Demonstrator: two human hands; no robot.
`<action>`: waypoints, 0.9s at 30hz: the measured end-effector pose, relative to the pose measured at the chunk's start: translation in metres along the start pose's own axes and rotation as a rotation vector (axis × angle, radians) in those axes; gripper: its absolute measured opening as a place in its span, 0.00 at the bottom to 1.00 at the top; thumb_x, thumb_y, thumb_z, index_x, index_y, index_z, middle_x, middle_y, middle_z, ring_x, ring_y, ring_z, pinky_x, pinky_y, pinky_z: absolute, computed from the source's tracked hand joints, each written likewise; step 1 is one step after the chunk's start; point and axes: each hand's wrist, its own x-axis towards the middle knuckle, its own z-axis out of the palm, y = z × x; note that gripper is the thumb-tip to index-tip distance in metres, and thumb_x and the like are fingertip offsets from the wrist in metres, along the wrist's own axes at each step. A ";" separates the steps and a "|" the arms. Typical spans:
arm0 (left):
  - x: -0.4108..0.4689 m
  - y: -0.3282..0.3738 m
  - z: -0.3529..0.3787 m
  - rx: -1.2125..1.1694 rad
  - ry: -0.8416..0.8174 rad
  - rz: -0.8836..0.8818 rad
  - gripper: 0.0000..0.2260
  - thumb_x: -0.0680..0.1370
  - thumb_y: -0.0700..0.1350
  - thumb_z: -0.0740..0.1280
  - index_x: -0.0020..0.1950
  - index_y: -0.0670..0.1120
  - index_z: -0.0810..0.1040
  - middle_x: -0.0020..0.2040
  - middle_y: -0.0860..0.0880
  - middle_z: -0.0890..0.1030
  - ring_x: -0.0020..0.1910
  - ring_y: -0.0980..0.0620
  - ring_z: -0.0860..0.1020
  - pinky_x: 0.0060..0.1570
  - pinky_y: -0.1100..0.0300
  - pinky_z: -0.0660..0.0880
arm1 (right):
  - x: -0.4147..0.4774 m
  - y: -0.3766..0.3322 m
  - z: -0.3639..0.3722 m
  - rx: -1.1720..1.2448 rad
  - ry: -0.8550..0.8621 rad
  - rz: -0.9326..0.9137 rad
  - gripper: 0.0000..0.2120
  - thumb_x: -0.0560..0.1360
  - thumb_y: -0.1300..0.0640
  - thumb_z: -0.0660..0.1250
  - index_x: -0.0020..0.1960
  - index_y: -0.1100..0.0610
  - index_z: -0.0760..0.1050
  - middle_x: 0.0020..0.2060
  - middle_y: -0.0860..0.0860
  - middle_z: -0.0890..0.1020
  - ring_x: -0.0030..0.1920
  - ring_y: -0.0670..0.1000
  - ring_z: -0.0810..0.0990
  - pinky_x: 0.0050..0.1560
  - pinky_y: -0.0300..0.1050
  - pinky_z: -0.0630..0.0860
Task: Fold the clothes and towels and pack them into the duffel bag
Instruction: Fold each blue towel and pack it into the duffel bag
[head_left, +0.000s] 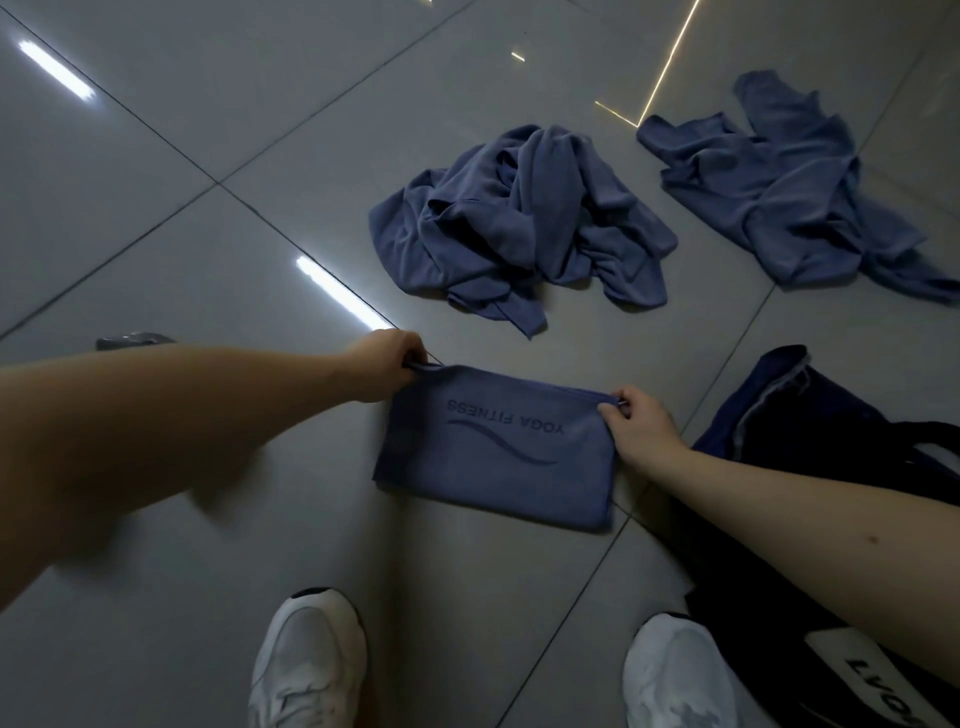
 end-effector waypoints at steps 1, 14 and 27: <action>0.000 -0.002 0.002 0.026 -0.001 -0.010 0.11 0.75 0.41 0.68 0.57 0.46 0.80 0.55 0.47 0.81 0.51 0.47 0.77 0.47 0.58 0.71 | -0.001 0.000 0.001 -0.003 0.005 0.017 0.06 0.81 0.52 0.65 0.53 0.55 0.74 0.46 0.53 0.80 0.46 0.53 0.77 0.44 0.43 0.67; -0.022 0.023 0.020 0.320 0.250 0.084 0.09 0.78 0.43 0.64 0.57 0.46 0.71 0.57 0.44 0.75 0.51 0.41 0.76 0.42 0.51 0.71 | -0.025 0.001 0.011 -0.017 0.028 0.218 0.14 0.74 0.48 0.73 0.52 0.54 0.74 0.48 0.51 0.81 0.49 0.54 0.80 0.47 0.45 0.74; -0.079 -0.032 0.051 0.533 -0.158 0.533 0.17 0.80 0.57 0.63 0.66 0.52 0.73 0.62 0.50 0.74 0.60 0.50 0.74 0.61 0.56 0.71 | -0.069 0.023 0.030 -0.020 -0.142 0.403 0.12 0.68 0.55 0.79 0.46 0.58 0.80 0.42 0.54 0.84 0.40 0.54 0.83 0.39 0.44 0.78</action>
